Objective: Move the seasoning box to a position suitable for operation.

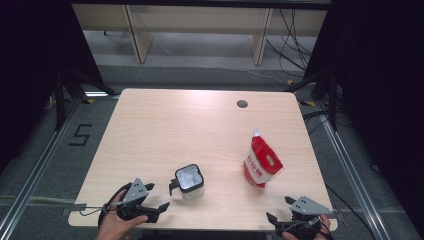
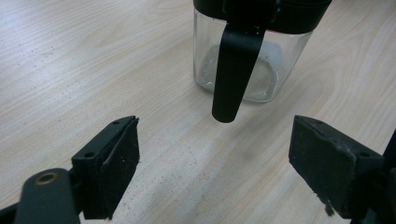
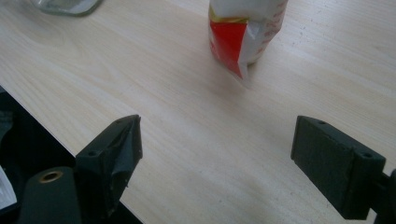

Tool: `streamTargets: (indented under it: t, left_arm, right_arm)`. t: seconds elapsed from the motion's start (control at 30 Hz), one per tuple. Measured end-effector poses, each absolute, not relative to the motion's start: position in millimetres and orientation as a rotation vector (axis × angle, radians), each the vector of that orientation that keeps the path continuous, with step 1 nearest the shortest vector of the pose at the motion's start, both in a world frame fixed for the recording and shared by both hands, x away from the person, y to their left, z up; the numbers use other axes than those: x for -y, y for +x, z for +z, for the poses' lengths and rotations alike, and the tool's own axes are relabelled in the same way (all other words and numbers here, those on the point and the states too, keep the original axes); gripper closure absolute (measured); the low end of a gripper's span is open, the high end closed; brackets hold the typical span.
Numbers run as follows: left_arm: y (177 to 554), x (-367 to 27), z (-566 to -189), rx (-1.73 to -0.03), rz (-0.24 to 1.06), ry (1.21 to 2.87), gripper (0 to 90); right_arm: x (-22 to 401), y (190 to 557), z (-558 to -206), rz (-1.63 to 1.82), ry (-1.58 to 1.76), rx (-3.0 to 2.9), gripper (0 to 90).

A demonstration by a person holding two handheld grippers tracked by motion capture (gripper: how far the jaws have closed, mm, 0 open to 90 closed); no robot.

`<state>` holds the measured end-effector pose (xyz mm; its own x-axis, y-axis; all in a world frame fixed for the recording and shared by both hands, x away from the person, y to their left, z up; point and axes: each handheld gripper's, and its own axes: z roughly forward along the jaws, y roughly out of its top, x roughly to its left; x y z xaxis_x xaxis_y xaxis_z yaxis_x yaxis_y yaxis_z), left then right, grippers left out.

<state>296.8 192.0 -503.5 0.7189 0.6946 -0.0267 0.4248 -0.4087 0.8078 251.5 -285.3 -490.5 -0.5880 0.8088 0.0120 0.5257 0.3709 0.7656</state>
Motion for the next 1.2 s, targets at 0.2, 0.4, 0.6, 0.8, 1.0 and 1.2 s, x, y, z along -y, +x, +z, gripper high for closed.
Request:
streamTargets:
  t: [0.2,0.4,0.6,0.8,1.0,1.2]
  left_arm:
    - [297,-191,-504,-0.833,0.387,2.058,16.8]
    - [296,-191,-503,-0.852,0.385,2.055,17.8]
    - [300,-188,-503,-0.843,0.366,2.051,21.5]
    - [303,-184,-503,-0.867,0.343,1.990,27.1]
    - [308,-179,-500,-0.793,0.382,1.995,42.4]
    - [312,-168,-498,-0.736,0.388,2.003,53.2]
  right_arm:
    - [286,253,-492,1.095,1.184,-2.252,19.3]
    - [287,252,-490,1.076,1.184,-2.238,23.2]
    - [287,252,-491,1.086,1.192,-2.241,22.8]
    - [287,252,-490,1.075,1.182,-2.235,22.8]
    - [286,253,-491,1.103,1.177,-2.250,22.8]
    - [287,253,-493,1.107,1.171,-2.254,23.0]
